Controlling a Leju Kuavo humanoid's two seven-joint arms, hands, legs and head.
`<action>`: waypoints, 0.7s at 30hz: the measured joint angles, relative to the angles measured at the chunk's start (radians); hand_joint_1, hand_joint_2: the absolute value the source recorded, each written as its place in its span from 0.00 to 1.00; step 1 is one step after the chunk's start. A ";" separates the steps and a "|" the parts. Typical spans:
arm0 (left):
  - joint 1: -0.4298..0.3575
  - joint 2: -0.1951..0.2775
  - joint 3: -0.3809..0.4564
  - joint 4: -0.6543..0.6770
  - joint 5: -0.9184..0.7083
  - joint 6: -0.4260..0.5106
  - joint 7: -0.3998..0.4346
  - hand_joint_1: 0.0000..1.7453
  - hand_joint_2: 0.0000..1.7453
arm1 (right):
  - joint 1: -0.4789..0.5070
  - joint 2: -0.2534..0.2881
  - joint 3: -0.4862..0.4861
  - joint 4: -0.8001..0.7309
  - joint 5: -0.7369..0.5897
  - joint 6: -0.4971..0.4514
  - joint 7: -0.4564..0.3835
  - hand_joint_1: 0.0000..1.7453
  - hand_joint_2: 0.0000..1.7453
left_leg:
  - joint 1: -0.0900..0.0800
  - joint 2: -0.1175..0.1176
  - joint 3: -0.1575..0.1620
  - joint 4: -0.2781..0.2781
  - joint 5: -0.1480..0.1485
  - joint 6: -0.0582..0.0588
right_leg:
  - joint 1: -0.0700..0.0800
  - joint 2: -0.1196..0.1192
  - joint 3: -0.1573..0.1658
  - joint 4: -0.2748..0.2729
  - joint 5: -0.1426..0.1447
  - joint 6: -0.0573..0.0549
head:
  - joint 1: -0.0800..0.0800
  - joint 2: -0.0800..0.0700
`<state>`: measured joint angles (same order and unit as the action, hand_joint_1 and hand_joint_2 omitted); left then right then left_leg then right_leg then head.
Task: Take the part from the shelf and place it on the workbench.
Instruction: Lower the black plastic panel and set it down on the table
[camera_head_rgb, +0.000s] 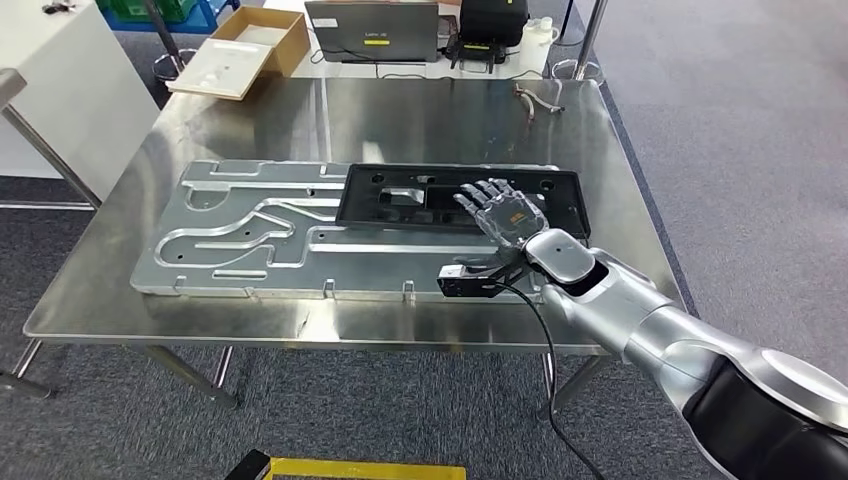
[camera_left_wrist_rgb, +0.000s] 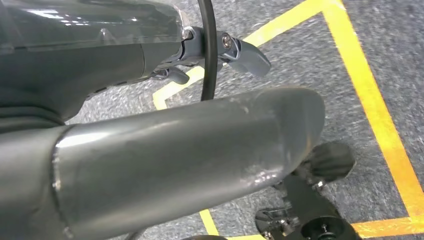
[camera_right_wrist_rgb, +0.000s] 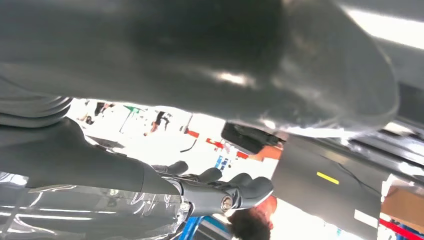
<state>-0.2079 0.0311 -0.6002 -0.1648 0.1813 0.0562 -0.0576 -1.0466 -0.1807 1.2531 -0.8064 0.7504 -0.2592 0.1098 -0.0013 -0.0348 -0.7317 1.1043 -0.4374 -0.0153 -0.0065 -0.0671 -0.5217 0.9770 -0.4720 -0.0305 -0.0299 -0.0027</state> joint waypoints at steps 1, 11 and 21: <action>-0.001 0.000 0.000 0.000 0.000 0.000 0.000 0.00 0.00 | 0.000 -0.005 -0.001 0.000 0.001 0.001 0.000 0.00 0.00 | 0.003 0.005 -0.012 0.059 -0.055 -0.008 | -0.001 -0.002 -0.014 -0.001 0.012 -0.002 | 0.000 0.000; 0.002 0.001 0.000 0.000 0.000 0.000 0.000 0.00 0.00 | 0.006 -0.042 -0.011 -0.018 0.004 0.007 -0.005 0.00 0.00 | 0.034 -0.031 0.199 -0.078 -0.064 -0.009 | -0.027 -0.001 -0.136 0.042 0.104 0.064 | 0.000 0.000; 0.000 0.001 0.000 0.000 0.004 0.000 0.000 0.00 0.00 | 0.018 -0.016 -0.019 -0.017 0.004 0.022 -0.006 0.00 0.00 | -0.002 -0.023 0.089 -0.077 0.045 0.057 | -0.006 0.047 -0.120 0.284 -0.051 0.024 | 0.000 0.000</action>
<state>-0.2078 0.0323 -0.6001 -0.1652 0.1856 0.0561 -0.0576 -1.0281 -0.1970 1.2344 -0.8232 0.7546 -0.2377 0.1039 -0.0034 -0.0581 -0.6430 1.0277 -0.3924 0.0413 -0.0129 -0.0197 -0.6422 1.2608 -0.5231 -0.0067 -0.0298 -0.0027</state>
